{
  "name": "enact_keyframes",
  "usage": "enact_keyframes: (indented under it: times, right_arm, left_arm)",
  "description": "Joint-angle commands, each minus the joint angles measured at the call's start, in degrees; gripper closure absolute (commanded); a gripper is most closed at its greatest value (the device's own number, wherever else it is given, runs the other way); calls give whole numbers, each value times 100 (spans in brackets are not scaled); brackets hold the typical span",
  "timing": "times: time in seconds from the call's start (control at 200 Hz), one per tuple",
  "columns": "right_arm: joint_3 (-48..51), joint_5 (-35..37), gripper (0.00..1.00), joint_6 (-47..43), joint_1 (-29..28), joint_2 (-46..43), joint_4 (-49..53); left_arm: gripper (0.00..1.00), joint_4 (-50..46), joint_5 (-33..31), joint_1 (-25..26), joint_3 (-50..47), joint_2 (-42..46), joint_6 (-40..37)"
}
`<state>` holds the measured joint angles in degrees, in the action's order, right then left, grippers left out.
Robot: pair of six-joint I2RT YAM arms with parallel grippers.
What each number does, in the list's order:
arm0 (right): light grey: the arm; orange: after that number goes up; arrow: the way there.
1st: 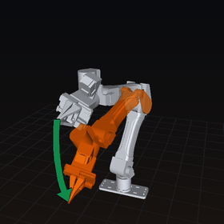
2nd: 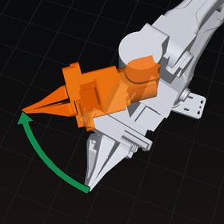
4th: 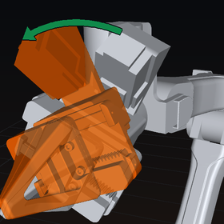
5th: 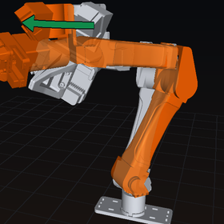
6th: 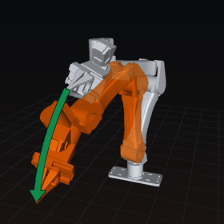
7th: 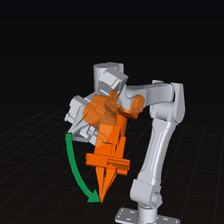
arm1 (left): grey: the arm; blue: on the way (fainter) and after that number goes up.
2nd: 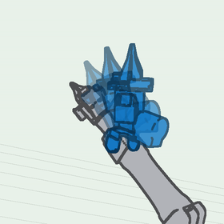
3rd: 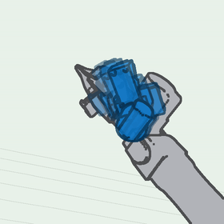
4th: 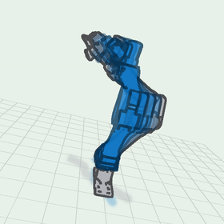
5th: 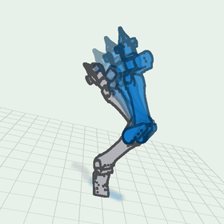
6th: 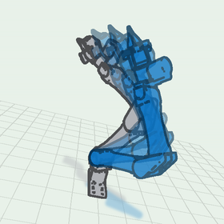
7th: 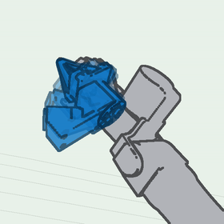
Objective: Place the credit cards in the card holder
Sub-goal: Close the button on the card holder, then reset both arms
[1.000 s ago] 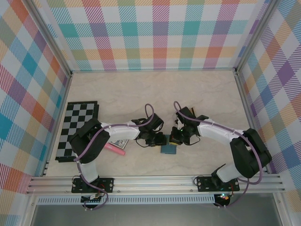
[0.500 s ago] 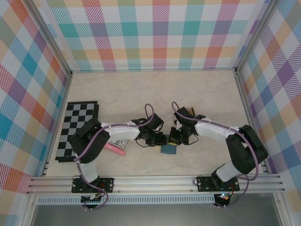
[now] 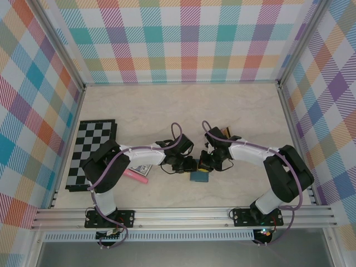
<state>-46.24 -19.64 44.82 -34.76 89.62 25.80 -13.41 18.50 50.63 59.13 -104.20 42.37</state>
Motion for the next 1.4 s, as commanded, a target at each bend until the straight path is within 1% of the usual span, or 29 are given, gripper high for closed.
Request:
enact_keyframes:
  times: [0.0, 0.09, 0.175, 0.255, 0.34, 0.365, 0.415, 0.46, 0.545, 0.575, 0.63, 0.655, 0.69, 0.71, 0.73, 0.745, 0.795, 0.855, 0.915, 0.935, 1.02, 1.075, 1.11, 1.135, 1.19, 1.25, 1.3, 1.345, 1.395]
  right_arm:
    - [514, 217, 99, 235, 46, 343, -84]
    - [627, 191, 99, 264, 49, 434, -207]
    - [636, 24, 96, 222, 39, 158, -414]
    - [394, 102, 86, 15, 40, -367, -276]
    - [168, 478, 71, -148, 48, -1239, -122]
    - [89, 673, 64, -208, 49, -1520, -27]
    - [-51, 1253, 48, -312, 49, -2113, 248]
    - [-133, 1988, 35, -397, 64, -2613, 549]
    - [-141, 4004, 20, -334, 104, -3420, 1329]
    - [-72, 4603, 17, -382, 141, -3671, 1508]
    - [116, 5577, 16, -717, 187, -4088, 1587]
    - [279, 5931, 14, -1029, 189, -4285, 1444]
    - [559, 6502, 7, -1358, 213, -4513, 1151]
    - [806, 6751, 6, -1612, 247, -4645, 889]
    - [1048, 6856, 6, -1962, 290, -4771, 540]
    - [1220, 6862, 6, -2365, 337, -4860, 188]
    - [1849, 6765, 5, -3327, 476, -5084, -874]
    - [2441, 6378, 6, -3964, 716, -5145, -1853]
    - [2691, 6068, 5, -3918, 1036, -5002, -2230]
    - [2730, 5793, 5, -3851, 1163, -4934, -2307]
    - [2907, 5147, 5, -3671, 1655, -4566, -2773]
    - [3095, 4875, 5, -3653, 1921, -4215, -3412]
    - [3115, 4695, 5, -3644, 2084, -4019, -3601]
    - [3024, 4453, 5, -3627, 2260, -3865, -3591]
    - [2965, 3919, 6, -3795, 2558, -3491, -4004]
    - [2901, 3620, 6, -3905, 2715, -3137, -4394]
    - [2797, 3437, 6, -4028, 2730, -2813, -4623]
    - [2723, 3393, 6, -4059, 2729, -2554, -4872]
    - [2699, 3432, 6, -4079, 2738, -2317, -5253]
  left_arm:
    - [73, -21, -43, 112, 36, -91, 15]
    - [73, -30, -40, 110, 30, -87, 0]
    - [72, 1, -47, 109, 3, -7, -18]
    - [71, -20, -234, 106, -33, 225, -52]
    - [67, -129, -698, 108, -108, 721, -119]
    - [65, -192, -889, 110, -105, 887, -162]
    - [62, -569, -1325, 109, -80, 1225, -289]
    - [58, -832, -1807, 106, -33, 1574, -456]
    - [43, -1271, -2902, 59, -72, 2265, -736]
    - [38, -1404, -3320, 10, -125, 2495, -822]
    - [30, -1573, -3942, -140, -268, 2938, -980]
    - [27, -1616, -4164, -245, -380, 3122, -1043]
    - [23, -1630, -4390, -417, -529, 3391, -1146]
    - [20, -1641, -4490, -545, -621, 3519, -1199]
    - [16, -1639, -4604, -659, -713, 3648, -1248]
    - [10, -1630, -4698, -759, -786, 3748, -1299]
    - [1, -1552, -4973, -1092, -1065, 4023, -1483]
    - [0, -1471, -5292, -1528, -1334, 4311, -1716]
    - [0, -1339, -5497, -1994, -1570, 4554, -1886]
    - [0, -1320, -5516, -2164, -1624, 4626, -1938]
    - [0, -1209, -5702, -2747, -1820, 4814, -2130]
    - [0, -1008, -5785, -3014, -2007, 4855, -2196]
    - [0, -816, -5811, -3167, -2118, 4860, -2226]
    - [0, -685, -5863, -3257, -2190, 4855, -2257]
    - [0, -308, -5894, -3401, -2371, 4824, -2524]
    - [0, 547, -5930, -3550, -2653, 4770, -2828]
    - [0, 1323, -5792, -3661, -2967, 4687, -3104]
    - [0, 2022, -5681, -3737, -3208, 4549, -3246]
    - [0, 2548, -5486, -3837, -3358, 4336, -3382]
